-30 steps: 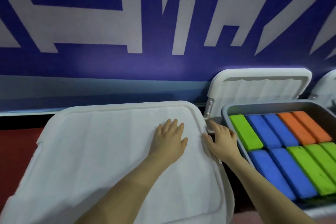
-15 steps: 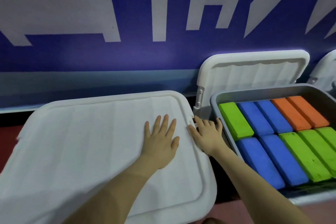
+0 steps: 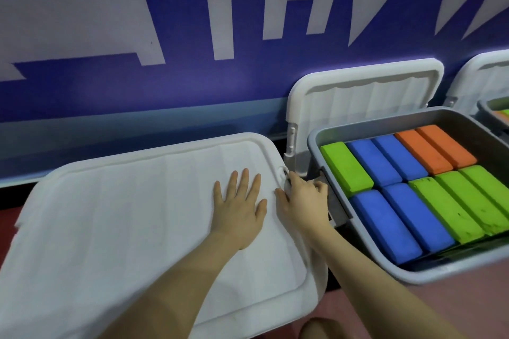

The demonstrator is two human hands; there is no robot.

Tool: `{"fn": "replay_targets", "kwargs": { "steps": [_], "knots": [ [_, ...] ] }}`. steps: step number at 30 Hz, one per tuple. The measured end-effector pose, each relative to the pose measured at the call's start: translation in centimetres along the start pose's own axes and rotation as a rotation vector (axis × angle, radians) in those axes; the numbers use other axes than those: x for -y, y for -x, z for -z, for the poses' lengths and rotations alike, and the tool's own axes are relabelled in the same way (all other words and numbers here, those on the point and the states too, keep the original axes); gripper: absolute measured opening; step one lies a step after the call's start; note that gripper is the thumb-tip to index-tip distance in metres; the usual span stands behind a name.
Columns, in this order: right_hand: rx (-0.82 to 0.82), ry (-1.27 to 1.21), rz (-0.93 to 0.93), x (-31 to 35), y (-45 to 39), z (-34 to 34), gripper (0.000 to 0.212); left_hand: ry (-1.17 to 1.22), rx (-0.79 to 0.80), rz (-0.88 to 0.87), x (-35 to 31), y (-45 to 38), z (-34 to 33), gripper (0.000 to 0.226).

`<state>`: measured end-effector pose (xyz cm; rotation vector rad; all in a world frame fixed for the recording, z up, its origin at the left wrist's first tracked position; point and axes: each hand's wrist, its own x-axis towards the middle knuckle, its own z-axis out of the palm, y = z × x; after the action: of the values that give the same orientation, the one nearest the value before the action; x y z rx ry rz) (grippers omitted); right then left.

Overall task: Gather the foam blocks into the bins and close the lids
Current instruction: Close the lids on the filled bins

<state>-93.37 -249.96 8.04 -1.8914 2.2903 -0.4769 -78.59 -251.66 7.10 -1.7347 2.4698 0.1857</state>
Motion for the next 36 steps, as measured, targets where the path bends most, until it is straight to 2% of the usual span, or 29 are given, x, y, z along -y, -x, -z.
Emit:
{"fn": "replay_targets", "kwargs": {
  "steps": [4, 11, 15, 18, 21, 23, 27, 31, 36],
  "knots": [
    [0.044, -0.099, -0.02, 0.1, 0.6, -0.4, 0.053, 0.008, 0.007, -0.008, 0.0, 0.0, 0.1, 0.061],
    [0.003, 0.019, 0.012, 1.7, 0.8, -0.1, 0.052, 0.063, 0.045, -0.049, 1.1, -0.5, 0.9, 0.058],
    [-0.031, -0.017, -0.019, 1.6, 0.8, -0.1, 0.047, 0.082, 0.079, -0.087, 1.9, -0.9, 1.3, 0.057],
    [-0.08, 0.043, 0.015, 2.1, 1.5, -0.1, 0.044, 0.123, 0.107, -0.149, 2.9, -0.3, 2.1, 0.055],
    [-0.139, 0.078, 0.102, 4.5, 2.6, -0.5, 0.046, 0.122, 0.062, -0.186, 6.2, 1.7, 2.7, 0.053],
    [-0.108, 0.057, 0.185, 7.0, 3.4, -1.0, 0.046, 0.11, 0.022, -0.186, 9.4, 4.0, 2.6, 0.054],
    [0.037, 0.041, 0.318, 13.6, 4.9, -2.5, 0.042, 0.192, -0.053, 0.013, 17.3, 8.7, 3.0, 0.054],
    [0.081, -0.002, 0.466, 21.3, 6.0, -4.8, 0.04, 0.181, -0.095, 0.197, 24.3, 12.8, 2.3, 0.056],
    [0.166, -0.026, 0.591, 29.0, 6.7, -8.3, 0.046, 0.298, -0.172, 0.412, 30.1, 16.7, 0.9, 0.062]
  ]
}}
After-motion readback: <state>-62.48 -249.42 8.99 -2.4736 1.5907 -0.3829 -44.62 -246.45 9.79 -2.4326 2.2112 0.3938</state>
